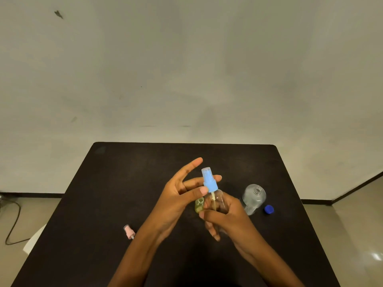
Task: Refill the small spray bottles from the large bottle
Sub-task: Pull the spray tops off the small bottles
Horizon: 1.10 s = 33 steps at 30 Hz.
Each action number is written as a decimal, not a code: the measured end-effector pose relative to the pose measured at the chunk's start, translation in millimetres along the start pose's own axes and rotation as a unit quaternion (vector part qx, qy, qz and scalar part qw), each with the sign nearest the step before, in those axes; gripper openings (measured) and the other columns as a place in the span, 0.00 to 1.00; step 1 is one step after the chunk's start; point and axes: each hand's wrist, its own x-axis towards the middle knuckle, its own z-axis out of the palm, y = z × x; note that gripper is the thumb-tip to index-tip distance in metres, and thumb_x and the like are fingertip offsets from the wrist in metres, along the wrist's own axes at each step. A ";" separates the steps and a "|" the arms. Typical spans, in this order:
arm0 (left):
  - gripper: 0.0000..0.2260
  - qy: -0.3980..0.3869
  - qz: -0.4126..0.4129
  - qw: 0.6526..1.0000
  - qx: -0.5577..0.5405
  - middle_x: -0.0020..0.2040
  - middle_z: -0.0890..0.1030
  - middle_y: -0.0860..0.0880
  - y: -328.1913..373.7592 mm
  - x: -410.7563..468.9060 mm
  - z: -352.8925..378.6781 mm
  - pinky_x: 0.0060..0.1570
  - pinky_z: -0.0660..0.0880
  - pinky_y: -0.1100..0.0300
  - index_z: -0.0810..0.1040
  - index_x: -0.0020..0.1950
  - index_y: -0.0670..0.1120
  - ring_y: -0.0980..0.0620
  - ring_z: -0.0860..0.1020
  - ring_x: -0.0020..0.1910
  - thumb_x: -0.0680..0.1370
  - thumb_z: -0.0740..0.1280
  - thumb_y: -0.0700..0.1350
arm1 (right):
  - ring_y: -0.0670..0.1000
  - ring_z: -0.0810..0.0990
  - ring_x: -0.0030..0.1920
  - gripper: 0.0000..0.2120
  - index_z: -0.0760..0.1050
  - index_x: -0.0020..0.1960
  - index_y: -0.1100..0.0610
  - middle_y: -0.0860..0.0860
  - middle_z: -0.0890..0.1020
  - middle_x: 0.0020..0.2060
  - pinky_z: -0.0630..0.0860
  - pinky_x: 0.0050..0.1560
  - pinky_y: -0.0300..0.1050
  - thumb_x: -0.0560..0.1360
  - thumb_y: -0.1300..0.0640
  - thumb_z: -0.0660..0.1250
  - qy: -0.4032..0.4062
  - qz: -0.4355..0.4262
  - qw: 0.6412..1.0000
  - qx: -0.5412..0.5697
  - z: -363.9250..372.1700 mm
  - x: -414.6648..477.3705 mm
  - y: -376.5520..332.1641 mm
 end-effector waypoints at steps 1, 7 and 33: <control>0.27 0.001 0.001 1.000 0.009 0.54 0.83 0.43 -0.2 0.9 0.0 0.46 0.78 0.64 0.67 0.67 0.53 0.48 0.82 0.53 0.70 0.67 0.37 | 0.49 0.71 0.24 0.10 0.71 0.50 0.67 0.54 0.74 0.27 0.70 0.25 0.40 0.72 0.65 0.68 0.002 -0.001 1.000 -0.001 0.0 0.2 0.9; 0.29 0.027 0.015 0.997 0.072 0.50 0.83 0.46 -2.9 2.0 2.3 0.45 0.78 0.65 0.69 0.64 0.57 0.54 0.82 0.49 0.65 0.71 0.42 | 0.49 0.71 0.24 0.09 0.71 0.48 0.67 0.54 0.74 0.26 0.70 0.24 0.39 0.71 0.65 0.68 0.013 -0.014 0.999 -0.039 0.5 0.5 2.9; 0.36 -0.049 0.036 0.997 -0.037 0.61 0.79 0.43 -10.2 -3.0 3.1 0.52 0.77 0.59 0.60 0.70 0.57 0.45 0.77 0.61 0.66 0.74 0.50 | 0.49 0.71 0.24 0.08 0.72 0.48 0.65 0.56 0.74 0.28 0.69 0.25 0.41 0.71 0.66 0.69 -0.012 -0.027 1.000 0.005 3.0 -4.2 -0.8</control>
